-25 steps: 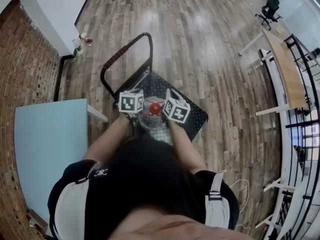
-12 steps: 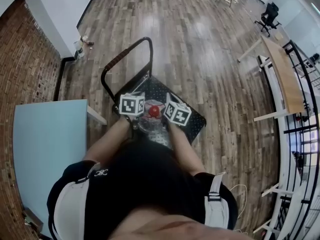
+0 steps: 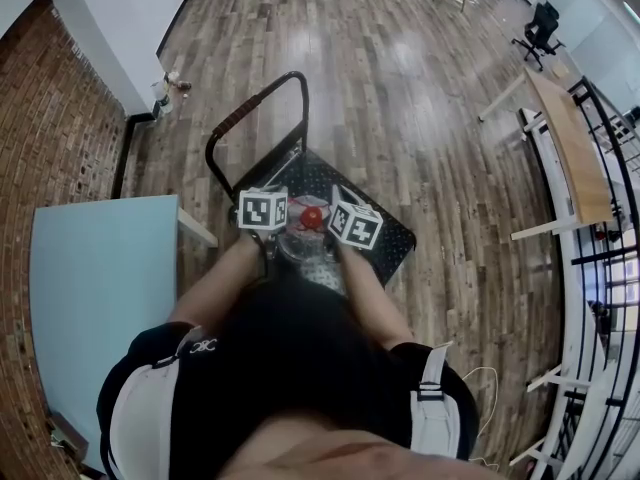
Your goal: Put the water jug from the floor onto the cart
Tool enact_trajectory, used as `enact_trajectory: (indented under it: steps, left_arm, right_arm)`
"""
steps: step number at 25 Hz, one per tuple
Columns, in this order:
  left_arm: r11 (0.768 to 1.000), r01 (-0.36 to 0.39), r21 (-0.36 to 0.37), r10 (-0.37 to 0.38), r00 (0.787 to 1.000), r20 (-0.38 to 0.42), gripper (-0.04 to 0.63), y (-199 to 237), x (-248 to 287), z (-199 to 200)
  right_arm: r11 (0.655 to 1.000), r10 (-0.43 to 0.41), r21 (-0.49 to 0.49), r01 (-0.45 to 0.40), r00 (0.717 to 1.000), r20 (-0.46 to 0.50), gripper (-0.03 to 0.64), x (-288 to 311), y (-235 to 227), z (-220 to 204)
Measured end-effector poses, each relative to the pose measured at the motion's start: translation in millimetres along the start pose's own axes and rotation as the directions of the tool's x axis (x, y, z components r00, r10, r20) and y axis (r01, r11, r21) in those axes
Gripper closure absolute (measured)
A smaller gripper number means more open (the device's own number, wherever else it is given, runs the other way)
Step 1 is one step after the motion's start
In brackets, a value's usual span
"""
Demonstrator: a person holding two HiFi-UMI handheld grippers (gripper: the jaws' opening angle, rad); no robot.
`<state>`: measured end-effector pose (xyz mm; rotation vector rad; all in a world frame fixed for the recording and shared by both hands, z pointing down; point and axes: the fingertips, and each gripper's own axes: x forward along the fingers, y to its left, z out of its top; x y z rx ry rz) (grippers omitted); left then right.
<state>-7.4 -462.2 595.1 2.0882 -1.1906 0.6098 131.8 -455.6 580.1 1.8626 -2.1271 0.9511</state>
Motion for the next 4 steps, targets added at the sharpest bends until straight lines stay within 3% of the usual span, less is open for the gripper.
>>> enact_trajectory:
  steps: [4]
  left_arm:
    - [1.0, -0.003, -0.008, 0.003, 1.0, -0.005, 0.595, 3.7, -2.9, -6.6]
  right_arm:
    - [1.0, 0.016, 0.0, -0.016, 1.0, -0.006, 0.604, -0.3, 6.4, -7.7]
